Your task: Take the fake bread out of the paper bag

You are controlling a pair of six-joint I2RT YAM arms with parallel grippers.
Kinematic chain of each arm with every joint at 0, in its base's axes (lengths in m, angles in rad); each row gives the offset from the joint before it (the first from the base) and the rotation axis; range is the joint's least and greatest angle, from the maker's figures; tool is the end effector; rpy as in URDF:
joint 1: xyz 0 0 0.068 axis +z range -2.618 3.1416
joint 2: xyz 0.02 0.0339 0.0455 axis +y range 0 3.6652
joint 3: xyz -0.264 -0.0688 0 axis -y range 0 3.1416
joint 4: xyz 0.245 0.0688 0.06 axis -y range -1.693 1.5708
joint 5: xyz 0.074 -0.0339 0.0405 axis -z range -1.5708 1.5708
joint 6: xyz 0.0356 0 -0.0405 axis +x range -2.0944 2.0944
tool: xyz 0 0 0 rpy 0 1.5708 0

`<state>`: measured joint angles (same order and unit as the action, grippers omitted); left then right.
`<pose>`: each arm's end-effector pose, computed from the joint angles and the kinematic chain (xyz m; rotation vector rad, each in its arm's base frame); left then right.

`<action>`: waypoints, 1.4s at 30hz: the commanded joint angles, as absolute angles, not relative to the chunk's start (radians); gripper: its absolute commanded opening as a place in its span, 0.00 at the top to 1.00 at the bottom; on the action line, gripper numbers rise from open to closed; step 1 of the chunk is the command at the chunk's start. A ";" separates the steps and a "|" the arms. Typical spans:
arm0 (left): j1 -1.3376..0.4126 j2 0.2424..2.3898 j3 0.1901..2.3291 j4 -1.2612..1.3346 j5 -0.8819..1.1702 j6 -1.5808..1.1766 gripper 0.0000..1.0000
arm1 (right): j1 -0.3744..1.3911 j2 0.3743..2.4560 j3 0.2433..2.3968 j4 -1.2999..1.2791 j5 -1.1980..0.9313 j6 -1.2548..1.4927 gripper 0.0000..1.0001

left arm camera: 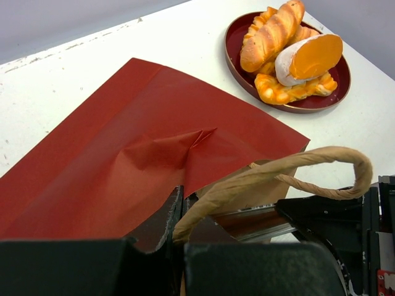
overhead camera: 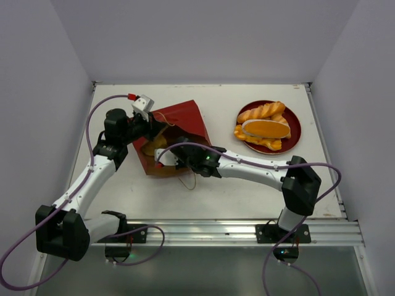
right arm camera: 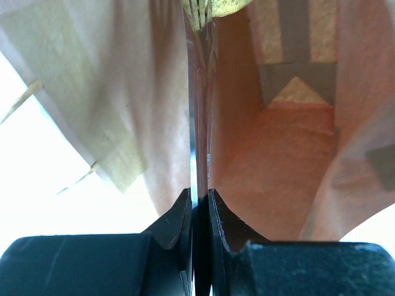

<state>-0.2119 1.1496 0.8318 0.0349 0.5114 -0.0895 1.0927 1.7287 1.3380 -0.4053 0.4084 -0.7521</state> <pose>0.2548 -0.0726 0.3055 0.4720 1.8107 -0.6815 0.1899 0.3358 0.2602 -1.7140 1.5422 -0.3100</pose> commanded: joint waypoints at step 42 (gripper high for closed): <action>-0.216 1.137 0.825 0.043 0.503 -0.072 1.00 | 1.015 1.566 1.256 -0.540 0.258 -0.678 0.57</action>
